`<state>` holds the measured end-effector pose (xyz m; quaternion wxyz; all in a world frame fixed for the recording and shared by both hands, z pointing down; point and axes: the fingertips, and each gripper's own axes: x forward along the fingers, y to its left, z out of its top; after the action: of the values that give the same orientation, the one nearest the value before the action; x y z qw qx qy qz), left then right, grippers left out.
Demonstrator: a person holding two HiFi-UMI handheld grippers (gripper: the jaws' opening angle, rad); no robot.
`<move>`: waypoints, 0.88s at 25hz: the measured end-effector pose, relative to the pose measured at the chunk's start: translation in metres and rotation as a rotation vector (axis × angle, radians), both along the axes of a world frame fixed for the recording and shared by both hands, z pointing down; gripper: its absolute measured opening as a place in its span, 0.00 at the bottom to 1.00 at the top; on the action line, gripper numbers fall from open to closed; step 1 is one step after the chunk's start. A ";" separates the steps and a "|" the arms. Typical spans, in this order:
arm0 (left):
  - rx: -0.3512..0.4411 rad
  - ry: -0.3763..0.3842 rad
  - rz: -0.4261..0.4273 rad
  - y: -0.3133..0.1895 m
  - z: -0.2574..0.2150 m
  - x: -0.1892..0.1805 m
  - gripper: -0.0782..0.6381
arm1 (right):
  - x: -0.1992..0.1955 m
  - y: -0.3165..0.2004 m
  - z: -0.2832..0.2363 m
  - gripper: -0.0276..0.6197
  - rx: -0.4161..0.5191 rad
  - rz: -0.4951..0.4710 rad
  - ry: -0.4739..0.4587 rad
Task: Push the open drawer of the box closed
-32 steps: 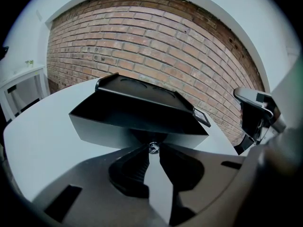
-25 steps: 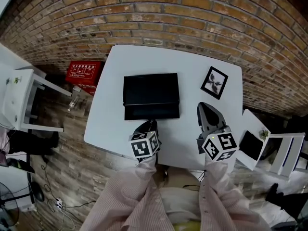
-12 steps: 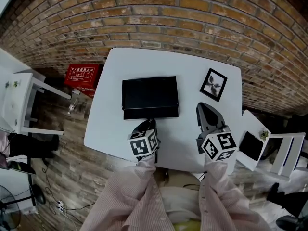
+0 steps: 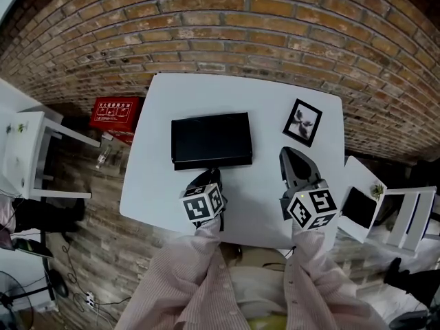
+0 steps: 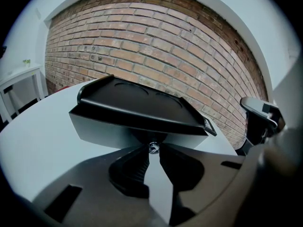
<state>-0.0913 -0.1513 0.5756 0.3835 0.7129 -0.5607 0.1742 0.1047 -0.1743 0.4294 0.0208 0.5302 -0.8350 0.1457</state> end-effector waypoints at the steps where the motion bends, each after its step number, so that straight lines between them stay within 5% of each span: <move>1: 0.002 0.000 0.000 -0.002 0.000 0.000 0.20 | 0.001 -0.001 0.000 0.05 0.000 0.002 0.000; 22: 0.004 0.013 -0.004 -0.018 0.002 0.000 0.20 | 0.010 -0.006 0.003 0.05 -0.008 0.036 0.003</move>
<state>-0.0918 -0.1690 0.5777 0.3861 0.7136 -0.5600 0.1676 0.1151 -0.1804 0.4324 0.0217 0.5453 -0.8246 0.1488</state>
